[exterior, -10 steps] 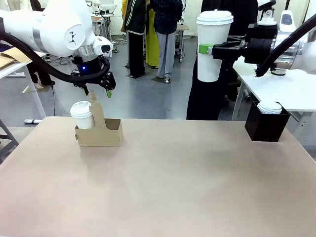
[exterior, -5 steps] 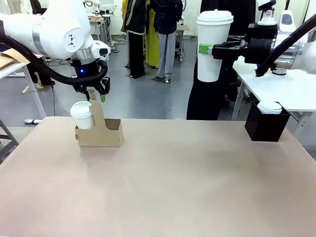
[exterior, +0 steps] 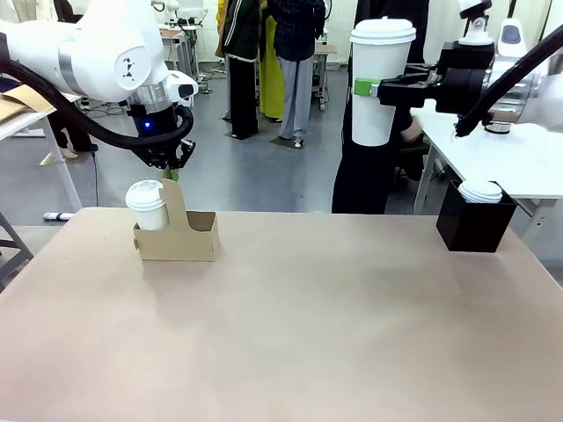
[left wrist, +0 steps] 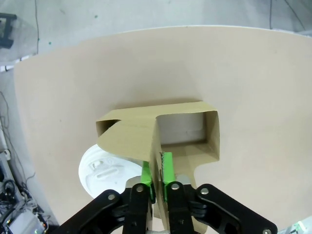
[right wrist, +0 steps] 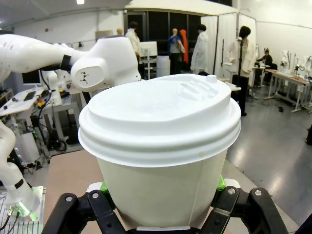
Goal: Pour a drink into a cup and package it in a carrier.
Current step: Position the Cup Carrier in the center of the table.
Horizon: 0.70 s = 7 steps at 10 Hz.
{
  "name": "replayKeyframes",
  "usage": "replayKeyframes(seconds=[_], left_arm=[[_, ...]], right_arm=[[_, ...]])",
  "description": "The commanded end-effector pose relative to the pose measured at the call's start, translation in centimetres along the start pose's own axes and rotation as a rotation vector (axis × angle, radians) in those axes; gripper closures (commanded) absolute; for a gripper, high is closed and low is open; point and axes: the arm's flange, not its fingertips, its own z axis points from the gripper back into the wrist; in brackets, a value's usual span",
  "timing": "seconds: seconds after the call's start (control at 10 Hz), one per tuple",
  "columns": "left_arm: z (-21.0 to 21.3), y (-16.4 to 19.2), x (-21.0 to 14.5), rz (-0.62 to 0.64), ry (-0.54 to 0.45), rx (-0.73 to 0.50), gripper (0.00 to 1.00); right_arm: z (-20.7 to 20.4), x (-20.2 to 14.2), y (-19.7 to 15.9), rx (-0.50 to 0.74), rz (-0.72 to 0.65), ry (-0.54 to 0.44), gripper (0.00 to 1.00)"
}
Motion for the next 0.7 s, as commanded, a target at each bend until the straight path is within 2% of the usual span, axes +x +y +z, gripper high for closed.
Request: replayKeyframes(seconds=[0.0,0.1,0.2,0.5,0.6], left_arm=[[0.44,-0.21,-0.03,0.023,0.009,0.034,1.0],[0.55,-0.14,-0.19,0.043,-0.018,0.002,1.0],[-0.01,0.01,-0.04,0.001,0.004,0.001,1.0],[-0.01,0.01,-0.04,0.001,0.004,0.001,1.0],[-0.03,0.0,-0.03,0.006,0.004,0.0,0.97]], right_arm=[[-0.39,0.57,-0.09,-0.007,0.004,-0.006,0.2],[-0.39,0.57,-0.09,-0.007,0.004,-0.006,0.2],[-0.39,0.57,-0.09,-0.007,0.004,-0.006,0.2],[-0.39,0.57,-0.09,-0.007,0.004,-0.006,0.2],[-0.39,0.57,-0.09,-0.007,0.004,-0.006,0.2]])
